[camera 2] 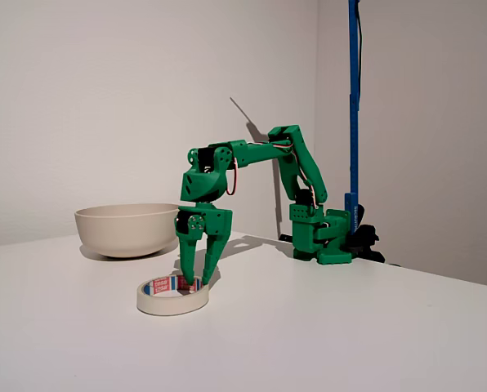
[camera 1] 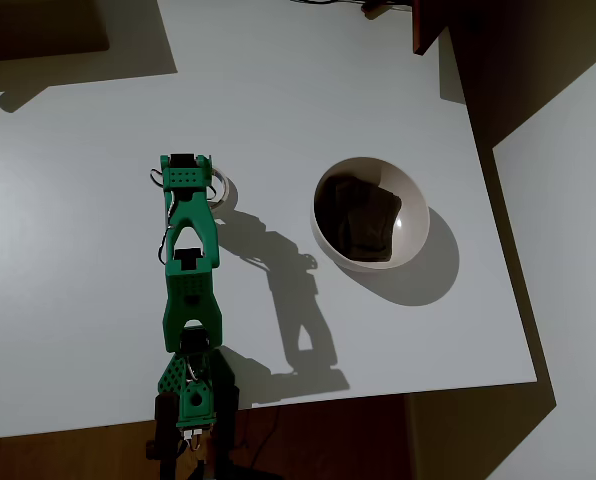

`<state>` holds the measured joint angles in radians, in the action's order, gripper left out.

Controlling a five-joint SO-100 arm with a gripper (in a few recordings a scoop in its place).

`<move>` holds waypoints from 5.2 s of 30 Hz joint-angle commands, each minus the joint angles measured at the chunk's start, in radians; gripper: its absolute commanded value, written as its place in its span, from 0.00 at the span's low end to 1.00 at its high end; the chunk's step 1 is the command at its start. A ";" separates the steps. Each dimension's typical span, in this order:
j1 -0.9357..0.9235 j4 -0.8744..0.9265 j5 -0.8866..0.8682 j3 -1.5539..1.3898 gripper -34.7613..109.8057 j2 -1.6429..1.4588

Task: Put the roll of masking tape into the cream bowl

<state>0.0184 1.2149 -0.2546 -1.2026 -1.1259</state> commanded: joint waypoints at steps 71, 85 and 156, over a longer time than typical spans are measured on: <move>-0.109 0.426 -0.003 0.407 0.38 0.144; -0.104 0.357 -0.023 0.407 0.35 0.267; -0.523 0.132 0.115 0.635 0.18 -0.416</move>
<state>-0.3973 1.4051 -0.1503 -0.6427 -1.4373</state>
